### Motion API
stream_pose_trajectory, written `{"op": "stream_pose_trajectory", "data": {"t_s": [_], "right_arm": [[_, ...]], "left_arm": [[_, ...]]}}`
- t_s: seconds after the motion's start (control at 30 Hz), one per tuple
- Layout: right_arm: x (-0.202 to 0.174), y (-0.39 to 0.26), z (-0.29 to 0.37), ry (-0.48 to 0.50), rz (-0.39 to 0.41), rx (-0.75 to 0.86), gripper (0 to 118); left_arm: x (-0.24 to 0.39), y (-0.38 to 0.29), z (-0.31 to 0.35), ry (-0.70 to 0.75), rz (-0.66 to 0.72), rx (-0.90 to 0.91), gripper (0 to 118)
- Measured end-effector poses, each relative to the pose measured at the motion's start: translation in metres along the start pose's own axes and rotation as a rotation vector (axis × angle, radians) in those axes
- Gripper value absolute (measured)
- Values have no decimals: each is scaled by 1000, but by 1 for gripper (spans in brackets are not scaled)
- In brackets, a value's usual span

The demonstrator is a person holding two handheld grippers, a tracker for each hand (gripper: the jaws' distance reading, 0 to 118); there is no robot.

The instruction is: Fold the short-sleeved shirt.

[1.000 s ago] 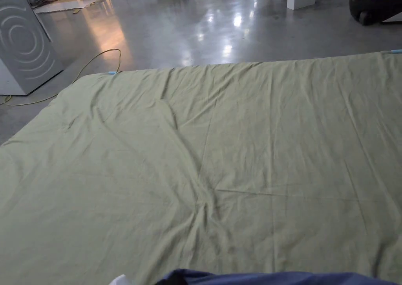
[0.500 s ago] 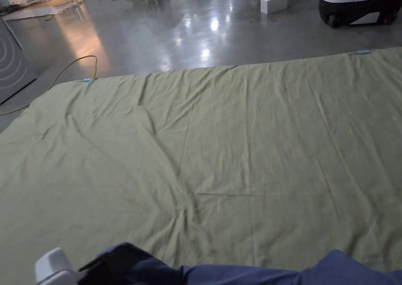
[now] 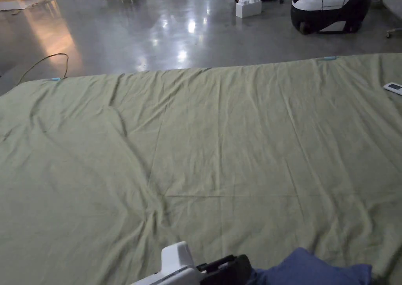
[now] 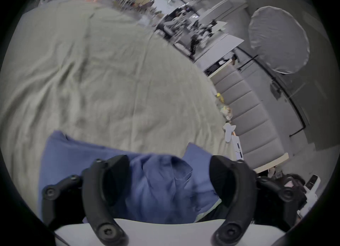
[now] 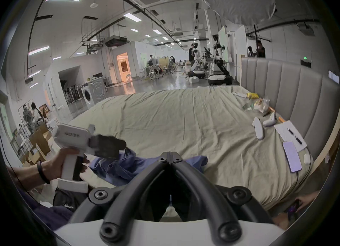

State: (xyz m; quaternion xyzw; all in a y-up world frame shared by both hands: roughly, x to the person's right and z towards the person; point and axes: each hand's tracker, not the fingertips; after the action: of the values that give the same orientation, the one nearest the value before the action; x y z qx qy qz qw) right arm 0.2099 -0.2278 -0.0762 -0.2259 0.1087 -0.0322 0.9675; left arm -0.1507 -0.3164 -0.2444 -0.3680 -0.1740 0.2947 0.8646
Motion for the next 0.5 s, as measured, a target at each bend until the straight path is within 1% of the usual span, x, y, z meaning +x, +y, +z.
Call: {"op": "stream_pose_trajectory", "data": {"t_s": [0.07, 0.1, 0.13, 0.17, 0.23, 0.27, 0.37, 0.4, 0.43, 0.5], "right_arm": [[4, -8, -4, 8, -64, -17, 0], [6, -10, -6, 13, -97, -23, 0], [7, -11, -9, 18, -119, -30, 0], [7, -10, -10, 20, -121, -29, 0], [6, -8, -11, 33, -122, -16, 0], [6, -6, -11, 39, -124, -13, 0], [6, -3, -11, 37, -122, -5, 0], [5, -2, -10, 34, -123, -2, 0], [5, -2, -10, 34, -126, 2, 0], [3, -1, -8, 40, -131, 7, 0]], "left_arm": [[-3, 9, 20, 5, -21, 67, 92], [-6, 10, 31, 60, -3, 76, 91], [-12, 12, 39, 104, 29, 76, 86], [-19, 13, 42, 104, 49, 69, 75], [-28, 4, 41, 94, 79, 55, 20], [-31, -2, 37, 106, 101, 33, 8], [-34, -26, 10, 18, 143, -68, 8], [-31, -35, -2, 14, 139, -102, 8], [-27, -45, -15, 13, 113, -154, 8], [-19, -66, -44, 64, 26, -231, 7]]}}
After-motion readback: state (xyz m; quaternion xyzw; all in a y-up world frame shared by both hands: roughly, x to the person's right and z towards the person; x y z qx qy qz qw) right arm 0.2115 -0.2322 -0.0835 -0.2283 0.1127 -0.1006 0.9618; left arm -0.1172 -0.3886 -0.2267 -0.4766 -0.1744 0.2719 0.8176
